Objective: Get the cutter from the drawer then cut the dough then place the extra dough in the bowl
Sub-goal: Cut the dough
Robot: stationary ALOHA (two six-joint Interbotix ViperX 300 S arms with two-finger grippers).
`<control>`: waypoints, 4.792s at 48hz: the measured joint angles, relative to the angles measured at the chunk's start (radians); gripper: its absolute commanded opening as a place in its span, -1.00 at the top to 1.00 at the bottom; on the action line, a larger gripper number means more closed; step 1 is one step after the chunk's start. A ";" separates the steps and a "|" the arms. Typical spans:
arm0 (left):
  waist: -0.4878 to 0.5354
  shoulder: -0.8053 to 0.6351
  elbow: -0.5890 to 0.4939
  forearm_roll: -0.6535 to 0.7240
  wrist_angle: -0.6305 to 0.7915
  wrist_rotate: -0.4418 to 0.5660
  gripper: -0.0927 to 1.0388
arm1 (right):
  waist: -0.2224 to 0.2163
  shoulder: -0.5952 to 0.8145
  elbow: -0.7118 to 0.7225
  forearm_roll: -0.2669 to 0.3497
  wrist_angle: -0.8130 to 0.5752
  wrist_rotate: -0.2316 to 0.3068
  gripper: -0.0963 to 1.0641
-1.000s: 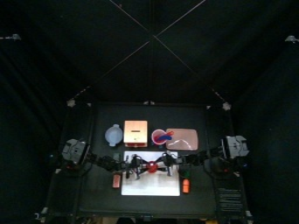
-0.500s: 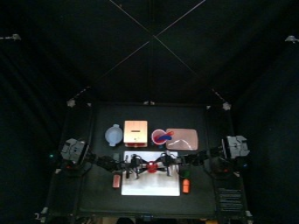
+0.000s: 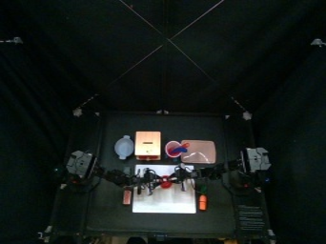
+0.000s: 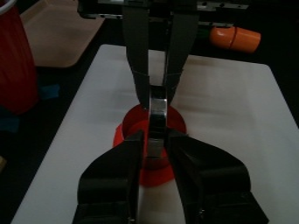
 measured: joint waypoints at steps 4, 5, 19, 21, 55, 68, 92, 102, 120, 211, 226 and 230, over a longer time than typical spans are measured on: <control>0.000 0.000 -0.002 0.002 0.018 0.002 -0.19 | 0.000 0.005 -0.005 0.000 0.015 -0.002 -0.02; 0.000 0.000 0.000 0.002 0.023 0.002 -0.19 | 0.000 0.006 -0.005 0.000 0.018 -0.002 -0.02; -0.006 0.028 -0.009 0.002 0.041 0.003 -0.18 | 0.000 0.043 -0.008 0.003 0.049 0.000 -0.01; -0.006 0.031 -0.011 0.003 0.043 0.002 -0.18 | 0.000 0.048 -0.005 0.008 0.049 0.000 -0.01; -0.025 0.066 -0.017 -0.057 0.112 0.002 -0.18 | 0.003 0.081 -0.017 0.051 0.067 0.000 -0.01; -0.023 0.064 -0.017 -0.074 0.209 0.002 -0.18 | 0.005 0.081 -0.032 0.051 0.086 0.000 -0.01; -0.015 0.028 -0.051 -0.066 0.281 0.006 -0.21 | 0.008 0.054 -0.029 0.041 0.098 0.000 -0.03; -0.002 -0.017 -0.084 -0.040 0.316 0.008 -0.32 | 0.012 -0.009 -0.021 0.014 0.152 -0.002 -0.04; 0.028 -0.031 -0.106 -0.002 0.310 0.005 -0.57 | 0.025 -0.037 -0.031 0.000 0.178 0.005 -0.14; 0.046 0.028 -0.037 0.051 0.261 0.005 -0.28 | 0.060 -0.087 -0.250 0.055 0.706 0.011 -0.56; 0.048 0.031 -0.040 0.051 0.264 0.005 -0.28 | 0.061 -0.084 -0.253 0.054 0.736 0.012 -0.25; 0.046 0.031 -0.040 0.049 0.264 0.005 -0.28 | 0.069 -0.084 -0.256 0.055 0.742 0.009 -0.04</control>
